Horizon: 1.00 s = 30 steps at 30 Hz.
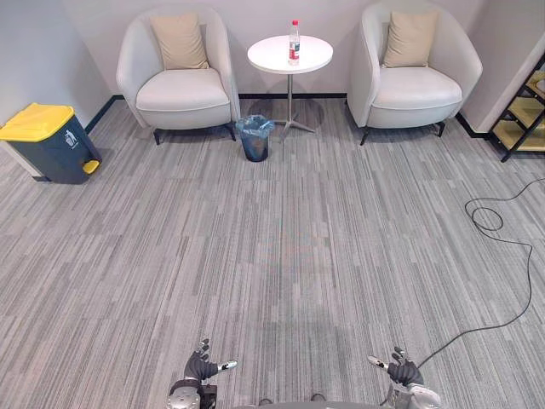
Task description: Gather rubbish on tea table into small bin, then transfer packed bag to large trash can.
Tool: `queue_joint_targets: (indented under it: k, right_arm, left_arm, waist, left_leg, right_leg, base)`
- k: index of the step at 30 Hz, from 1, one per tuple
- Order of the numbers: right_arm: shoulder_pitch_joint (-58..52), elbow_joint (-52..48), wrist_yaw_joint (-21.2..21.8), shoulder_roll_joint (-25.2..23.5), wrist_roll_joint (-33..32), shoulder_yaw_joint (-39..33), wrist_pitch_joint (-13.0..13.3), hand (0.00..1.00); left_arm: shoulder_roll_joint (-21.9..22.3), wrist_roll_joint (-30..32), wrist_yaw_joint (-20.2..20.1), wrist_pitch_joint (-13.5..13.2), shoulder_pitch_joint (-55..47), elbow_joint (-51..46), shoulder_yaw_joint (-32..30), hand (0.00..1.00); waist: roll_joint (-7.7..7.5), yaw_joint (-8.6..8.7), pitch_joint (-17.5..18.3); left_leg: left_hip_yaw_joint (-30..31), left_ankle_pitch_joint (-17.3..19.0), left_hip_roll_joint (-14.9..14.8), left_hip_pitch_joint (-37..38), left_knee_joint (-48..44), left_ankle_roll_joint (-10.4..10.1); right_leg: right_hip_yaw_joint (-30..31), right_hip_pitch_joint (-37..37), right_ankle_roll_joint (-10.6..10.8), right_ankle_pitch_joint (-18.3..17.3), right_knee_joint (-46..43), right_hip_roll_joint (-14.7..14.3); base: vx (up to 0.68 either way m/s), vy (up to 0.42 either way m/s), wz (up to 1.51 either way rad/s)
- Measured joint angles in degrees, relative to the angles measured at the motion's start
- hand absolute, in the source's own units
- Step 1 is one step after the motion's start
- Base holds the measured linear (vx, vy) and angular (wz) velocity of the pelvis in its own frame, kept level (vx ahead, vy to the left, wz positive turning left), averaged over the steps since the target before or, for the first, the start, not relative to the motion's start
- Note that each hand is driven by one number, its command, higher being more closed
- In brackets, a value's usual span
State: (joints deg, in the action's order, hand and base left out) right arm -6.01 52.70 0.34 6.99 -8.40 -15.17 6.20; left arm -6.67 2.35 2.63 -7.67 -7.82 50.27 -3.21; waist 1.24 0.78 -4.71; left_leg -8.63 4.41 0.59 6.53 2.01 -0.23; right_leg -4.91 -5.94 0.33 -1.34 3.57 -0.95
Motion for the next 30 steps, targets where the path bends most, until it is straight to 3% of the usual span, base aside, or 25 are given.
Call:
queue_joint_targets:
  k: [8,30]
  right_arm:
    - [0.6,-0.2,1.1,2.5,4.5,0.1,0.0,0.0]
    - [0.4,-0.2,1.0,2.2,1.6,0.3,0.0,0.0]
  left_arm:
    - [-0.4,0.1,-0.1,0.0,0.0,0.0,-2.0,0.0]
    - [1.0,0.6,0.0,0.0,-0.1,0.0,-1.9,0.0]
  waist:
    - [0.0,0.01,0.0]
    - [0.23,0.06,-0.2]
  left_leg:
    - [0.2,0.0,0.0,0.0,0.1,0.0]
    - [-1.3,0.1,-0.2,0.1,0.6,-0.1]
  right_leg:
    - [-0.1,-0.3,0.0,0.0,0.4,0.0]
    - [1.2,0.6,0.1,-0.1,0.7,-0.2]
  base:
    - [0.0,0.0,0.0]
    - [-0.01,-0.006,-0.02]
